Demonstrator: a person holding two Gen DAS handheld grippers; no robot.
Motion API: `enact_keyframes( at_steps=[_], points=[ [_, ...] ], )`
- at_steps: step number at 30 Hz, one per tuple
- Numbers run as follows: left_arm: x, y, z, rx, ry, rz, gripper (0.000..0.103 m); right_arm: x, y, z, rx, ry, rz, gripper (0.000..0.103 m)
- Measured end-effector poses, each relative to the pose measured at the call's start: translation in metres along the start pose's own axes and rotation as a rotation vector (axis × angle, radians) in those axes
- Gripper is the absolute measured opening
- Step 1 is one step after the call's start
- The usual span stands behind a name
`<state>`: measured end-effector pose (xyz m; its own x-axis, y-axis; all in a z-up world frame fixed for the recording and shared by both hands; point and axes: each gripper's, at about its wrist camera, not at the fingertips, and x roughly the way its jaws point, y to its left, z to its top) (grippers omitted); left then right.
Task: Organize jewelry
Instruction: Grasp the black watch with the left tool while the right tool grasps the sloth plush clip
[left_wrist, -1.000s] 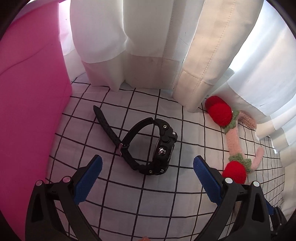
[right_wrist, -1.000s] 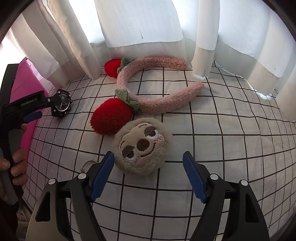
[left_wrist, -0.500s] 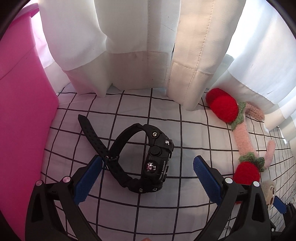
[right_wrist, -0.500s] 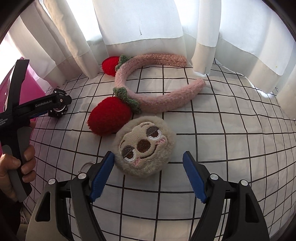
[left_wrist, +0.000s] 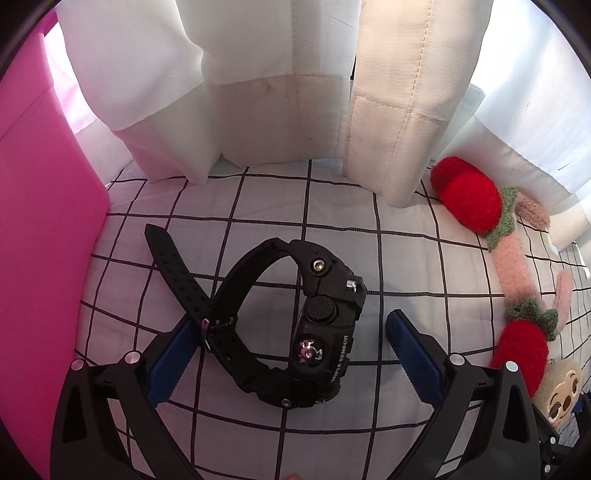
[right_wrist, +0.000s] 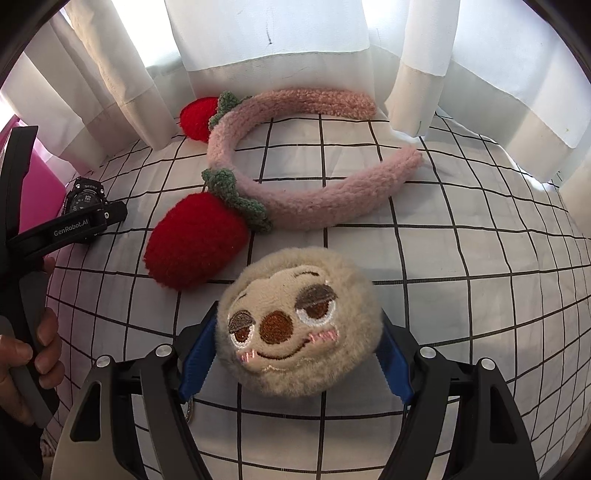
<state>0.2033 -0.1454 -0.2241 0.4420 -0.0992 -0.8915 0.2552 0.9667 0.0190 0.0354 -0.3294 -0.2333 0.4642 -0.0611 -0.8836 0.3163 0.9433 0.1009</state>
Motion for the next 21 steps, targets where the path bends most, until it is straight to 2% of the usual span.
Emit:
enact_keyframes(
  at_steps=[7,9,10,13,21],
  points=[
    [0.007,-0.009,0.014,-0.019,0.018,-0.003,0.097,0.0,-0.002,-0.001,-0.011,-0.038,0.014,0.072],
    [0.007,-0.005,0.018,-0.032,0.01,-0.021,0.097,-0.001,-0.003,-0.002,-0.015,-0.045,0.016,0.068],
    [0.006,0.005,0.016,-0.041,0.004,-0.027,0.094,-0.004,-0.004,-0.006,-0.014,-0.049,0.018,0.066],
    [-0.001,0.014,0.008,-0.06,-0.016,-0.007,0.077,-0.006,-0.007,-0.009,-0.01,-0.058,0.037,0.063],
    [-0.016,0.029,-0.008,-0.089,-0.024,-0.044,0.072,-0.012,-0.012,-0.012,-0.016,-0.077,0.063,0.061]
  ],
)
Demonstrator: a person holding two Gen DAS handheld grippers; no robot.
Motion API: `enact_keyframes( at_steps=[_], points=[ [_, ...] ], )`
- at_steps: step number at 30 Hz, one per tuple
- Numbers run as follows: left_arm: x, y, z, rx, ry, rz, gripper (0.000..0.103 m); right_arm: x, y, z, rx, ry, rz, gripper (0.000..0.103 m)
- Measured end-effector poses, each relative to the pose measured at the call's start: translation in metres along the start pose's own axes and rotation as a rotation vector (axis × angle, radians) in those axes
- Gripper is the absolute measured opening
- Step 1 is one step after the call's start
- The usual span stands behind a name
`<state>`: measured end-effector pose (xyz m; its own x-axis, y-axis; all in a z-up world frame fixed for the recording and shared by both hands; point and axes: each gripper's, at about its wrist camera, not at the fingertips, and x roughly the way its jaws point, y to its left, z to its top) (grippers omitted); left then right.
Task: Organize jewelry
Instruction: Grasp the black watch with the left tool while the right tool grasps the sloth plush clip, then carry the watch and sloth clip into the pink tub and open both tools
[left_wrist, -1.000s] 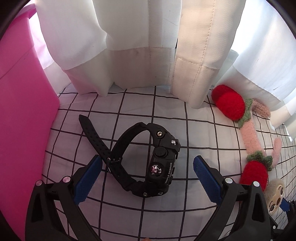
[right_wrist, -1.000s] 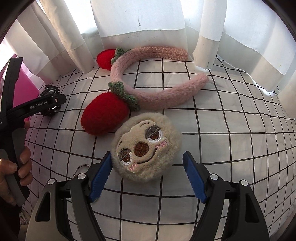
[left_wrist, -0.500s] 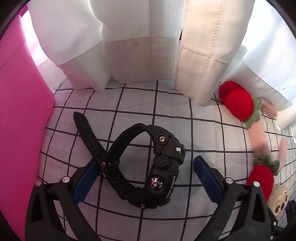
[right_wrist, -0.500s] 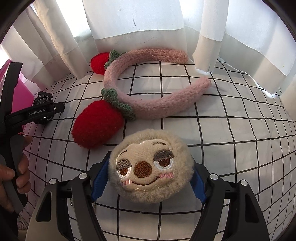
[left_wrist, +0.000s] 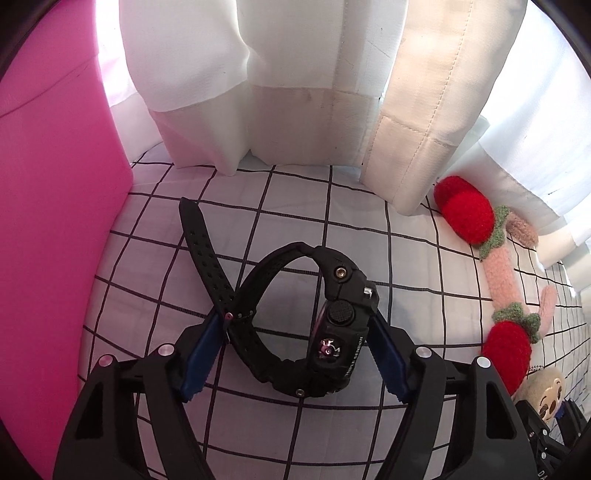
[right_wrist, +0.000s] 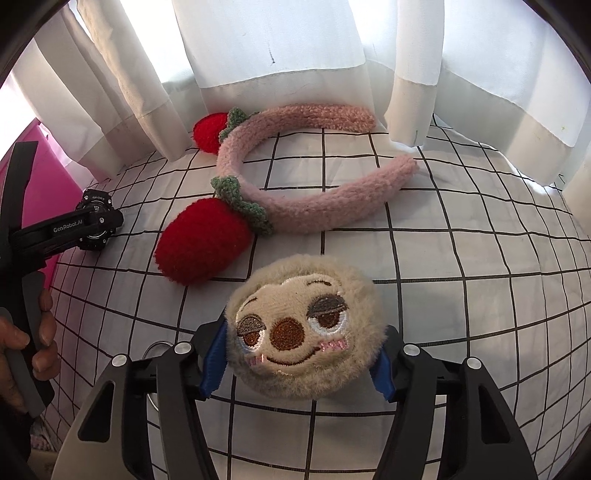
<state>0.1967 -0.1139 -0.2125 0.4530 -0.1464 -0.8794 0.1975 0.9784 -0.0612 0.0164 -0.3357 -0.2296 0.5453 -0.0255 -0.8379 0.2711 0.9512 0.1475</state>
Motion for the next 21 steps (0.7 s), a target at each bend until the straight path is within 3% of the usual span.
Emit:
enact_keyframes(
  at_steps=[21],
  points=[
    [-0.079,-0.011,-0.031,0.064,-0.114,-0.023,0.065,-0.035,0.019,0.0,-0.056,-0.065,0.006,0.061]
  ],
)
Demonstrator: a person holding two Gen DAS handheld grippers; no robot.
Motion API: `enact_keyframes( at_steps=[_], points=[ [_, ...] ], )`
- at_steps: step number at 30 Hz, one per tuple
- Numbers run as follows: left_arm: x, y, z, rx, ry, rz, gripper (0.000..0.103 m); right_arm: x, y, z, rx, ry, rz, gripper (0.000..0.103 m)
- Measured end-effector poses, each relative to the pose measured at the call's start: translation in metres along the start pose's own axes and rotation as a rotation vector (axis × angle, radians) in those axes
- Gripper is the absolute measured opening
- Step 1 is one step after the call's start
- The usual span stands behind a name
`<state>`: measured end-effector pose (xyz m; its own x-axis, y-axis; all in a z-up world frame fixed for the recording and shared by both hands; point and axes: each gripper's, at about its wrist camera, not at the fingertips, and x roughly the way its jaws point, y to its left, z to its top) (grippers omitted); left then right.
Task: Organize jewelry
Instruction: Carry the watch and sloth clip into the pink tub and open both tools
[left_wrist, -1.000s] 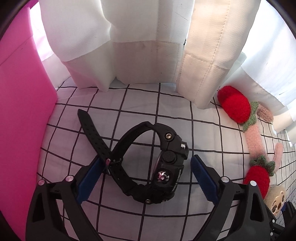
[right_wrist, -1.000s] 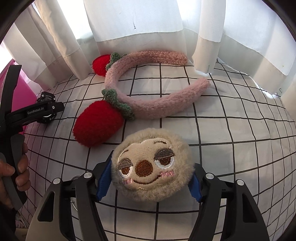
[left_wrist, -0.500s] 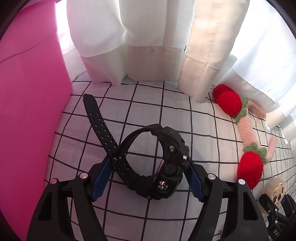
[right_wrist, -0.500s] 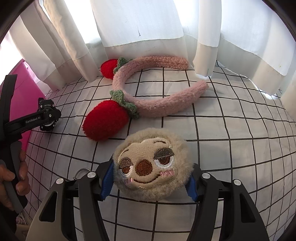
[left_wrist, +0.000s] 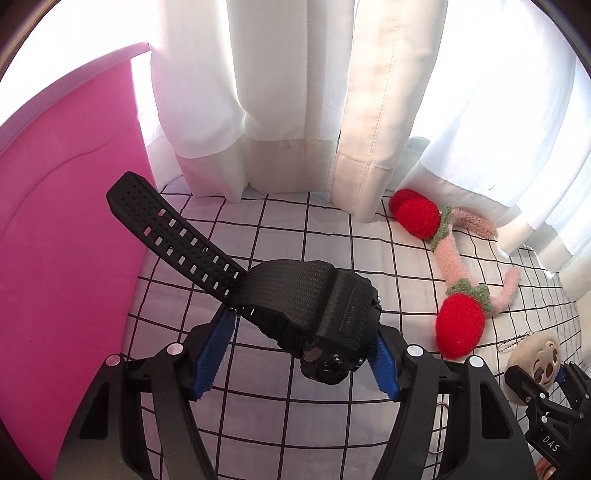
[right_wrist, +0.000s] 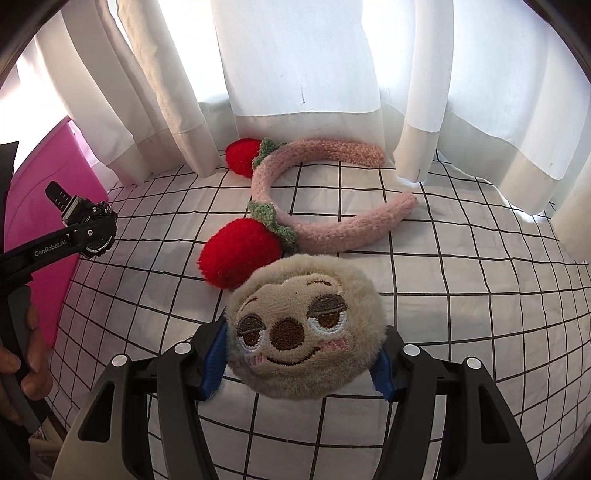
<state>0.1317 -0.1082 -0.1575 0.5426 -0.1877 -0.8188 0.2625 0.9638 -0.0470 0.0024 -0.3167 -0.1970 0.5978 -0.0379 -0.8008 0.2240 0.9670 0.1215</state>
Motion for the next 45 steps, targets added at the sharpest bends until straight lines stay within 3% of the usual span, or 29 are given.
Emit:
enact_keyframes(
  at_steps=[7,16,24,31,37,45],
  points=[
    [-0.047,0.012,0.007,0.008,-0.056,-0.012,0.065,-0.024,0.014,0.01,-0.014,-0.046,0.014,0.061],
    [-0.118,0.023,0.031,-0.004,-0.184,-0.016,0.065,-0.066,0.05,0.032,-0.082,-0.149,0.045,0.061],
    [-0.192,0.075,0.052,-0.068,-0.284,0.058,0.065,-0.101,0.111,0.071,-0.191,-0.236,0.127,0.061],
    [-0.226,0.153,0.049,-0.163,-0.297,0.179,0.065,-0.113,0.199,0.1,-0.328,-0.276,0.258,0.061],
    [-0.233,0.217,0.031,-0.264,-0.274,0.273,0.065,-0.107,0.276,0.11,-0.441,-0.258,0.36,0.061],
    [-0.215,0.272,0.006,-0.368,-0.183,0.289,0.065,-0.078,0.354,0.105,-0.543,-0.168,0.415,0.061]
  ],
)
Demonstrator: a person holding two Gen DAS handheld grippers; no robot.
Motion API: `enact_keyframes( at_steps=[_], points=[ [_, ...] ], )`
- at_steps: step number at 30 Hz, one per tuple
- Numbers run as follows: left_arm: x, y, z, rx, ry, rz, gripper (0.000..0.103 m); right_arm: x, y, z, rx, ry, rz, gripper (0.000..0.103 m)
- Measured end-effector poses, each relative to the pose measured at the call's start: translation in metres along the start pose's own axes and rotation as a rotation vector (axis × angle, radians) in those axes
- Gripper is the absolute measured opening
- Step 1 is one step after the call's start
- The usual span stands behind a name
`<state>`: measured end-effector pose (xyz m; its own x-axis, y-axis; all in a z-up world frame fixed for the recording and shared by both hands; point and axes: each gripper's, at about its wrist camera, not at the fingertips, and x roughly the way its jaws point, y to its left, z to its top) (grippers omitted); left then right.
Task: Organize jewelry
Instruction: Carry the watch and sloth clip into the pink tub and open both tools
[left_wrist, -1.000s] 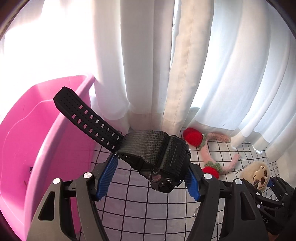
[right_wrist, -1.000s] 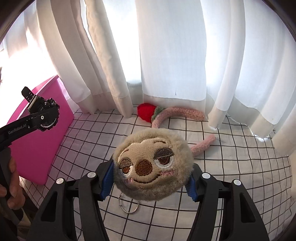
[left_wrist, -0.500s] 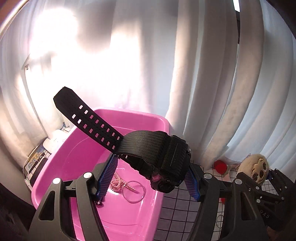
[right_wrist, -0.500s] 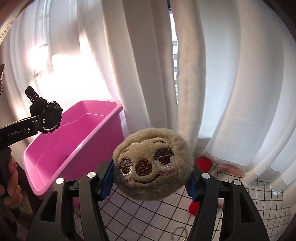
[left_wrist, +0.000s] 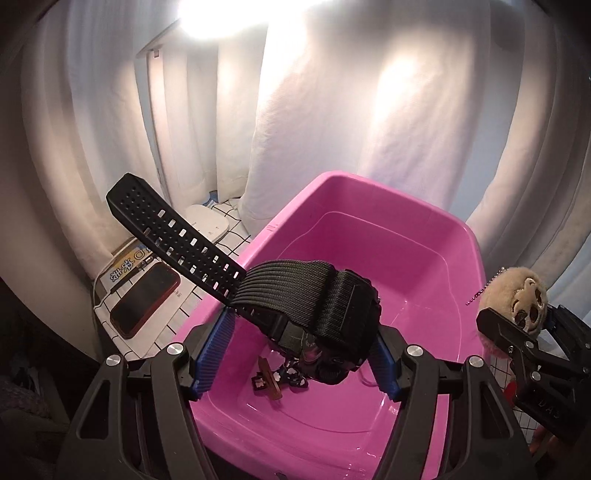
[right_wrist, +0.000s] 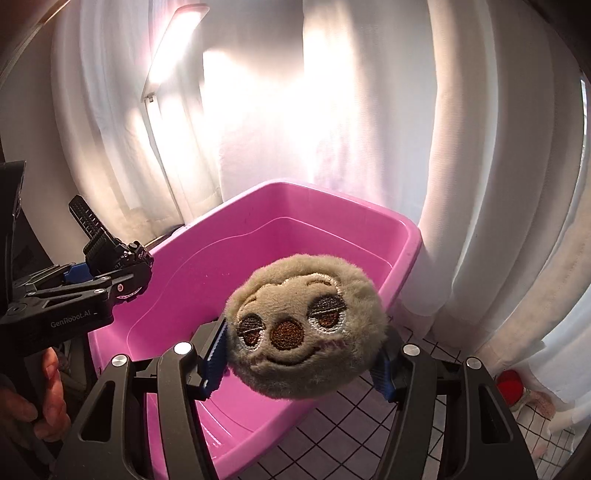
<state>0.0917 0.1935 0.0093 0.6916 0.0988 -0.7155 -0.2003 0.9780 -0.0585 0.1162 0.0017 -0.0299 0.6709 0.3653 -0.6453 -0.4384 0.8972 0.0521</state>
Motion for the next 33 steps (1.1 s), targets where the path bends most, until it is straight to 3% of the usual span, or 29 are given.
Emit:
enact_keyframes(
  at_steps=[5,13,25,33],
  points=[
    [0.013,0.003,-0.003,-0.013,0.043,-0.037,0.065,0.026,0.012,0.004,-0.02,0.054,0.01,0.061],
    [0.031,-0.002,-0.008,0.011,0.076,-0.025,0.066,0.055,0.012,0.009,-0.024,0.109,-0.017,0.061],
    [0.049,0.006,-0.012,0.005,0.119,0.001,0.067,0.072,0.017,0.014,-0.034,0.154,-0.052,0.061],
    [0.054,0.013,-0.013,-0.02,0.152,-0.009,0.068,0.079,0.019,0.017,-0.05,0.193,-0.103,0.068]
  ],
)
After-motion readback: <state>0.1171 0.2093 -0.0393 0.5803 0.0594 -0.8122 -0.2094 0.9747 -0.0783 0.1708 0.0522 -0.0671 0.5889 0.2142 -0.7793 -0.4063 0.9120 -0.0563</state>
